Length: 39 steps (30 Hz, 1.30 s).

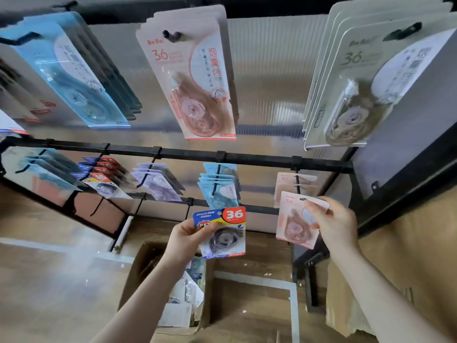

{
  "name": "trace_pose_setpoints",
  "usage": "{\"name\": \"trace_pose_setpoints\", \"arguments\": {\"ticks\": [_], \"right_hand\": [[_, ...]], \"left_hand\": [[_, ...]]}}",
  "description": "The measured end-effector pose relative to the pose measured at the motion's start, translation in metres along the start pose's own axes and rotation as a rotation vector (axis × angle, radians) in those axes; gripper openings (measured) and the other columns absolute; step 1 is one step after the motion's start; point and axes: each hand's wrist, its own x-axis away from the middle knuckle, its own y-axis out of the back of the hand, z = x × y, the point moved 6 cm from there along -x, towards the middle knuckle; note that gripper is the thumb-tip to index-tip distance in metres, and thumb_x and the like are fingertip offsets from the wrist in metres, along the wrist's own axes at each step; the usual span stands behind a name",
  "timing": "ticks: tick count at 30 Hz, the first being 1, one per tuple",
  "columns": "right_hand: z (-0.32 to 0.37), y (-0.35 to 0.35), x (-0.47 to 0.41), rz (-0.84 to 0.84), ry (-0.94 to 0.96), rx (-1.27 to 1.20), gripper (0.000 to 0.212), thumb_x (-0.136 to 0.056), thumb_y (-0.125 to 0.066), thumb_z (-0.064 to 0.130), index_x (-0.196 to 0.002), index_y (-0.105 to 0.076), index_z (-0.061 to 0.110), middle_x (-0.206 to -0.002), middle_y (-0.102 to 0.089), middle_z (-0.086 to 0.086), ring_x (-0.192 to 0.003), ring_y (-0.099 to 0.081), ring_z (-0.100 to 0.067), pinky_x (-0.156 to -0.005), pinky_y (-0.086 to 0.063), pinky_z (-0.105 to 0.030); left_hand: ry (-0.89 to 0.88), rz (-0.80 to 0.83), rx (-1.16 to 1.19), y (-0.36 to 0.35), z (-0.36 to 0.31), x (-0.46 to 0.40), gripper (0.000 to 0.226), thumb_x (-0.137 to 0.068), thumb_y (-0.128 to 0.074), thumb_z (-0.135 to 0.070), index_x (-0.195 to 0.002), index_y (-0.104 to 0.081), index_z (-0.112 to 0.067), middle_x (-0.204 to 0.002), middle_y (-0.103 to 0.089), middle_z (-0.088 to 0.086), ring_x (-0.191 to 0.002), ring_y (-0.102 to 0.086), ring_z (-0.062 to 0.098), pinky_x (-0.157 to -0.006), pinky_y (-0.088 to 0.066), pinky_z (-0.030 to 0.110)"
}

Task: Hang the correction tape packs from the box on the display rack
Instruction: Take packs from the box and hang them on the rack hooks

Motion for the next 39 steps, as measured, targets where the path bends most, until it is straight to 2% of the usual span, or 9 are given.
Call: {"name": "trace_pose_setpoints", "arguments": {"ticks": [7,14,17,20,25,28,30,34,39], "right_hand": [[-0.010,-0.002,-0.006,0.055,0.059,0.057,0.006,-0.088,-0.064,0.014,-0.093,-0.063,0.017,-0.091,-0.065,-0.005,-0.083,-0.060,-0.017,-0.057,-0.045,-0.024],[-0.018,-0.011,-0.020,0.056,0.047,0.104,0.019,-0.091,-0.059,0.019,-0.108,-0.066,0.014,-0.098,-0.066,-0.001,-0.092,-0.063,-0.018,-0.064,-0.052,-0.028],[-0.011,-0.015,-0.028,0.034,0.086,0.129,0.021,-0.091,-0.060,0.016,-0.110,-0.067,0.012,-0.100,-0.066,-0.002,-0.094,-0.061,-0.016,-0.064,-0.050,-0.022],[-0.004,-0.016,-0.036,0.020,0.103,0.156,0.021,-0.091,-0.060,0.013,-0.111,-0.067,0.011,-0.098,-0.064,0.000,-0.092,-0.058,-0.013,-0.060,-0.043,-0.016],[0.000,-0.015,-0.041,0.000,0.176,0.226,0.023,-0.088,-0.063,0.012,-0.111,-0.067,0.014,-0.102,-0.066,0.001,-0.097,-0.060,-0.015,-0.077,-0.051,-0.029],[0.001,-0.013,-0.040,-0.014,0.209,0.277,0.027,-0.087,-0.063,0.009,-0.113,-0.066,0.016,-0.105,-0.066,0.000,-0.096,-0.057,-0.013,-0.078,-0.049,-0.029],[0.002,-0.012,-0.039,-0.039,0.229,0.326,0.031,-0.086,-0.064,0.006,-0.115,-0.065,0.016,-0.109,-0.066,-0.004,-0.100,-0.059,-0.018,-0.081,-0.050,-0.032],[0.017,-0.012,-0.026,-0.131,0.374,0.457,0.036,-0.080,-0.060,-0.006,-0.112,-0.064,0.009,-0.113,-0.063,-0.011,-0.107,-0.054,-0.030,-0.085,-0.042,-0.029],[0.042,-0.025,-0.003,-0.143,0.613,0.554,0.035,-0.075,-0.063,-0.011,-0.106,-0.066,0.003,-0.109,-0.063,-0.015,-0.103,-0.055,-0.033,-0.083,-0.043,-0.034]], "left_hand": [[0.050,-0.020,-0.041,-0.006,0.010,-0.001,0.018,-0.083,-0.067,-0.013,-0.099,-0.069,-0.004,-0.083,-0.075,0.005,-0.068,-0.070,0.015,-0.044,-0.050,0.019],[0.047,-0.038,-0.062,-0.005,0.014,-0.009,0.024,-0.077,-0.069,-0.020,-0.098,-0.069,-0.008,-0.083,-0.075,0.001,-0.073,-0.071,0.014,-0.053,-0.053,0.019],[0.037,-0.059,-0.059,0.000,0.016,-0.015,0.013,-0.081,-0.068,-0.014,-0.094,-0.070,-0.010,-0.081,-0.075,-0.001,-0.074,-0.071,0.012,-0.060,-0.053,0.017],[0.025,-0.067,-0.053,0.006,0.015,-0.018,0.010,-0.082,-0.067,-0.010,-0.092,-0.069,-0.009,-0.077,-0.075,-0.003,-0.071,-0.071,0.009,-0.058,-0.052,0.015],[0.014,-0.101,-0.044,0.020,0.015,-0.021,0.007,-0.085,-0.064,-0.005,-0.090,-0.067,-0.009,-0.074,-0.074,-0.001,-0.065,-0.070,0.007,-0.051,-0.051,0.015],[0.015,-0.106,-0.037,0.026,0.016,-0.020,0.008,-0.085,-0.064,-0.005,-0.091,-0.067,-0.009,-0.072,-0.074,-0.004,-0.065,-0.069,0.006,-0.050,-0.050,0.014],[0.009,-0.101,-0.036,0.031,0.015,-0.019,0.009,-0.083,-0.067,-0.012,-0.092,-0.066,-0.010,-0.072,-0.074,-0.006,-0.066,-0.070,0.007,-0.050,-0.051,0.016],[-0.009,-0.092,-0.040,0.044,0.014,-0.014,0.056,-0.055,-0.082,-0.051,-0.093,-0.069,-0.013,-0.081,-0.075,0.001,-0.071,-0.072,0.016,-0.057,-0.056,0.026],[-0.024,-0.122,-0.009,0.058,0.010,-0.003,0.029,-0.068,-0.069,-0.024,-0.094,-0.069,-0.009,-0.082,-0.075,0.002,-0.075,-0.072,0.015,-0.060,-0.055,0.023]]}}
